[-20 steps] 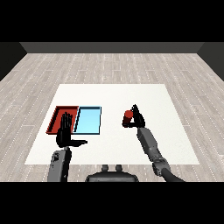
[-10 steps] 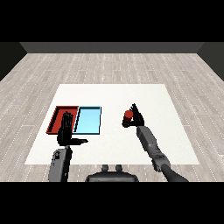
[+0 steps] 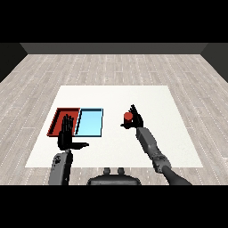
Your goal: Pick the red can and put it in the red box
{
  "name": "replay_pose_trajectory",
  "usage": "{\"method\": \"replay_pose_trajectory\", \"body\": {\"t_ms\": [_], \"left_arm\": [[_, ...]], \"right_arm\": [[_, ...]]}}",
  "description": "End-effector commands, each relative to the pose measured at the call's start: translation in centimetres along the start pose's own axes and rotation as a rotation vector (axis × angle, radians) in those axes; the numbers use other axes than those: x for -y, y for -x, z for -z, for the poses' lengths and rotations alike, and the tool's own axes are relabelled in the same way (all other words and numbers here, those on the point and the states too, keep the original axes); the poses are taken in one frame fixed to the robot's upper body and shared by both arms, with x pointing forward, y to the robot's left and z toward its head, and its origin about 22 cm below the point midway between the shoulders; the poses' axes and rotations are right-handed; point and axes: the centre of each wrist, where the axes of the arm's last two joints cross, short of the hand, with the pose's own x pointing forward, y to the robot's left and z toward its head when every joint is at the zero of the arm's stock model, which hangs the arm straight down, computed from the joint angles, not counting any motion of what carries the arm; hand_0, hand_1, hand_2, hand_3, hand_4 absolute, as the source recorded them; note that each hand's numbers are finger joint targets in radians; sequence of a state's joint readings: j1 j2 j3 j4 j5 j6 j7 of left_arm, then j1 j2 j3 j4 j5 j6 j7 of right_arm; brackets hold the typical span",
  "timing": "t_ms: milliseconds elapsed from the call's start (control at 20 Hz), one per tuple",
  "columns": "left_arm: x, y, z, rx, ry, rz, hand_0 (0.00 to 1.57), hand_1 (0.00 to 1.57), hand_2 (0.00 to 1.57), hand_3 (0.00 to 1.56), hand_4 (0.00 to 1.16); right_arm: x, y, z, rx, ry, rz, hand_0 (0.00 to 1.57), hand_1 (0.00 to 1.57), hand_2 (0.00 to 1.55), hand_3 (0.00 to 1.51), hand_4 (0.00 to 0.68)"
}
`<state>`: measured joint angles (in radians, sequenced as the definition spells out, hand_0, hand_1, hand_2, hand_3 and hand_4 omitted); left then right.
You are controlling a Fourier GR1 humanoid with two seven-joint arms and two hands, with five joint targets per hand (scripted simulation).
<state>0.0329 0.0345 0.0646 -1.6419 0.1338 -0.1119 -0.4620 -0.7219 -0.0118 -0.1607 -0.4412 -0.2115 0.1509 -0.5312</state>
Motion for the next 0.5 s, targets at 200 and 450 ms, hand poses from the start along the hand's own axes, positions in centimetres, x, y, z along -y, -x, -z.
{"method": "replay_pose_trajectory", "body": {"t_ms": [200,450], "left_arm": [[0.3,1.1,0.4,0.003,-0.010,0.008,0.00,0.00,0.00,0.00,0.00],[-0.2,-0.4,0.8,0.005,0.002,-0.017,0.00,0.00,0.00,0.00,0.00]], "right_arm": [[-0.4,0.3,0.2,-0.043,0.031,-0.007,0.00,0.00,0.00,0.00,0.000],[-1.2,1.1,0.4,-0.070,0.035,-0.031,0.00,0.00,0.00,0.00,0.000]]}}
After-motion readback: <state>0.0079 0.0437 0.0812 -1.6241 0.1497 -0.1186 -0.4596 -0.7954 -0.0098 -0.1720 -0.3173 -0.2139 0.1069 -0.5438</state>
